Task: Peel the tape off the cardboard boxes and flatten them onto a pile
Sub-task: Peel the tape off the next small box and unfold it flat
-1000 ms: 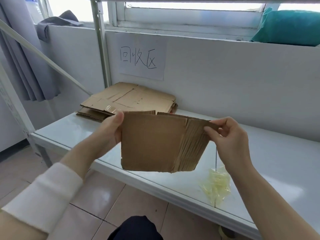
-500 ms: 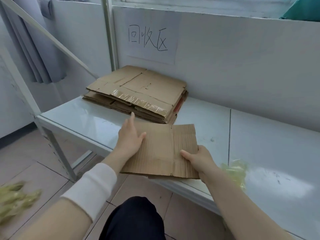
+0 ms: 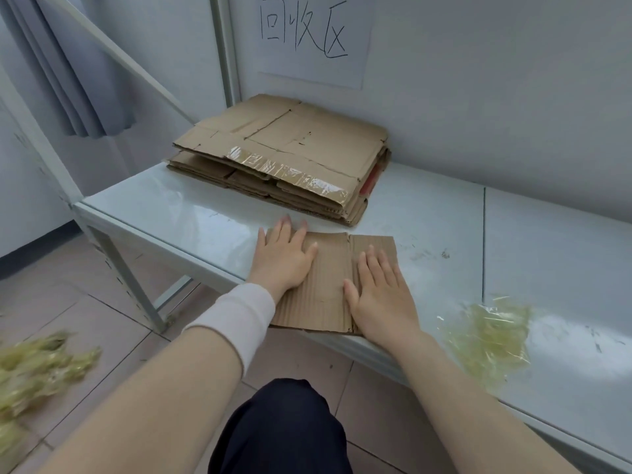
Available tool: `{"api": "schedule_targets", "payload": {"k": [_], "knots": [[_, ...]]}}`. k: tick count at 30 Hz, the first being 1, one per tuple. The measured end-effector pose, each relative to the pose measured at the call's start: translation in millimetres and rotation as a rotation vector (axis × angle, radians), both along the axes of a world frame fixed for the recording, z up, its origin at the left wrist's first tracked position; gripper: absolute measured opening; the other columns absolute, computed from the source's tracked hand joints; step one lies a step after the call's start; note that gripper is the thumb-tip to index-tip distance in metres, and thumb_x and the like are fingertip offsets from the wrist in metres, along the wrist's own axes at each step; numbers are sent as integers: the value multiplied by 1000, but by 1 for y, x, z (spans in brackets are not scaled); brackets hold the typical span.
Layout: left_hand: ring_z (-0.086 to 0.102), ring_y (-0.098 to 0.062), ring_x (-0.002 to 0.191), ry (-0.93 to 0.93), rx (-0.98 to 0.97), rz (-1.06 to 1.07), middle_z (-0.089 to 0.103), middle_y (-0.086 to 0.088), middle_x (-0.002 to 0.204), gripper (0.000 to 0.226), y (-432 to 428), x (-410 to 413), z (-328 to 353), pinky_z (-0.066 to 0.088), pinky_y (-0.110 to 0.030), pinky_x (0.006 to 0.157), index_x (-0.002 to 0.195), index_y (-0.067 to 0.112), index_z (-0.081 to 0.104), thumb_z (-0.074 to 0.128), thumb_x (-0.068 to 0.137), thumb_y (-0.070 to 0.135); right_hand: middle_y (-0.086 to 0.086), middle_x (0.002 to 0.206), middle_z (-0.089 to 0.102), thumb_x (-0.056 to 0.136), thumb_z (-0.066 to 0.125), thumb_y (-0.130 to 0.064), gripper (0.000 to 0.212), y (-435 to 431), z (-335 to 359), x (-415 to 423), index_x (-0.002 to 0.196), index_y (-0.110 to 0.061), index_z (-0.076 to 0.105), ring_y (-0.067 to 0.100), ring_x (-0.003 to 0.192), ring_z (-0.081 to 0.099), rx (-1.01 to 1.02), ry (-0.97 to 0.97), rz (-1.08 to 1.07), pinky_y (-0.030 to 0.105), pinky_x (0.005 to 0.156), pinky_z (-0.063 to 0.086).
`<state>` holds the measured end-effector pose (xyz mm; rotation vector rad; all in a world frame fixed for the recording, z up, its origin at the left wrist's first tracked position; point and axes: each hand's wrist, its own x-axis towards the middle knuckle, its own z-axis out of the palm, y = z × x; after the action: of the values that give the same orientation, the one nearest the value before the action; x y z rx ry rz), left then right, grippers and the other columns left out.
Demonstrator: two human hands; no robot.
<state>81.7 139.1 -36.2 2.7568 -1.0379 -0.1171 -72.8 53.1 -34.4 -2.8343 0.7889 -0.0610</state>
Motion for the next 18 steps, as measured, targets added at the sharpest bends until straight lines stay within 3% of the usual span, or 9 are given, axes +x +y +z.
{"api": "schedule_targets", "payload": {"k": [7, 18], "knots": [[-9, -21, 146, -32, 13, 13, -5, -12, 158, 61, -5, 7, -3, -6, -39, 119, 150, 12, 2, 13, 99, 43, 2, 155, -19, 97, 8, -46, 64, 8, -2, -15, 147, -11, -11, 11, 142, -18, -9, -12, -55, 28, 115, -13], [-6, -20, 146, -27, -40, 41, -4, -10, 158, 58, 2, -6, -4, -4, -34, 118, 150, 9, 1, 14, 100, 37, 2, 156, -18, 97, 8, -46, 64, 10, -2, -13, 147, -11, -9, 12, 142, -18, -5, 19, -75, 29, 116, -12]]}}
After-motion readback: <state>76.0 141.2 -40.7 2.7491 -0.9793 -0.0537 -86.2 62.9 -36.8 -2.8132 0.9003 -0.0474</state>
